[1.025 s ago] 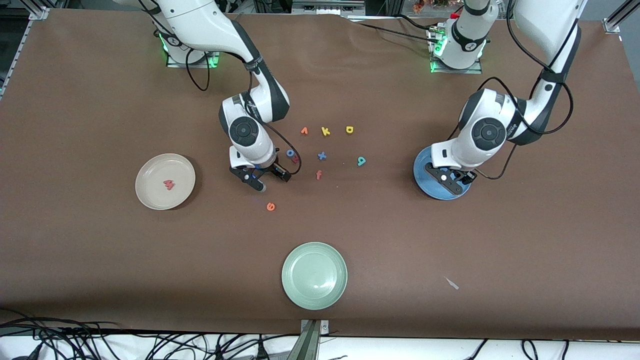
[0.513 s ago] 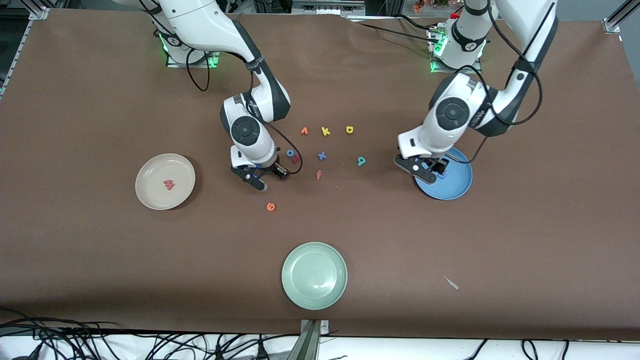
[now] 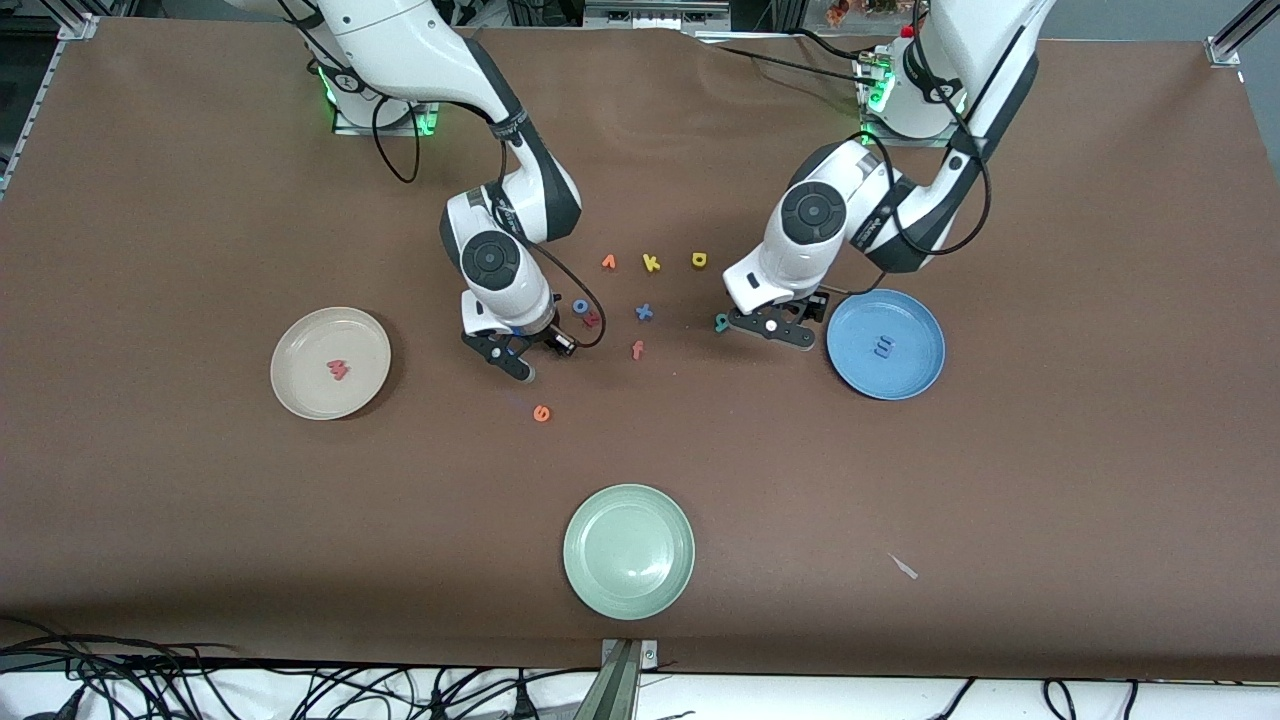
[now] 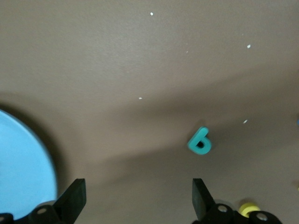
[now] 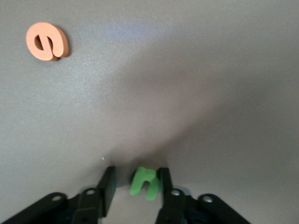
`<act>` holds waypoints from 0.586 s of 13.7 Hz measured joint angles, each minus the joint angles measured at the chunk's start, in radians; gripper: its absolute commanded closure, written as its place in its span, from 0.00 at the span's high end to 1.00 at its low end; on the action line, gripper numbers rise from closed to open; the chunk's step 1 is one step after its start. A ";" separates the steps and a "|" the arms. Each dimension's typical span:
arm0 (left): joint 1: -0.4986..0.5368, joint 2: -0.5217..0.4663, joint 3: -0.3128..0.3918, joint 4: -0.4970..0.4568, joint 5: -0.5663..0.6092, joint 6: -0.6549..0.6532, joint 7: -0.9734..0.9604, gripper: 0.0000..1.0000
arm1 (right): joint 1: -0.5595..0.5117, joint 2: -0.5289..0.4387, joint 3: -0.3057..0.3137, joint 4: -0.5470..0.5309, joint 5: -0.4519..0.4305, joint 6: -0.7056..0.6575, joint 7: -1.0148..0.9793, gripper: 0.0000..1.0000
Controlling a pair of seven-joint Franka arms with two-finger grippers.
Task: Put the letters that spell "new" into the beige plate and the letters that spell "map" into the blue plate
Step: 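Pick the green n with the right gripper while the left gripper picks the b, then drop the n on the white plate while the left gripper carries the b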
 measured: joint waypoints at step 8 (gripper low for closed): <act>-0.076 0.140 0.002 0.050 0.031 0.085 -0.272 0.93 | 0.004 -0.002 0.005 0.001 0.000 0.001 -0.004 0.13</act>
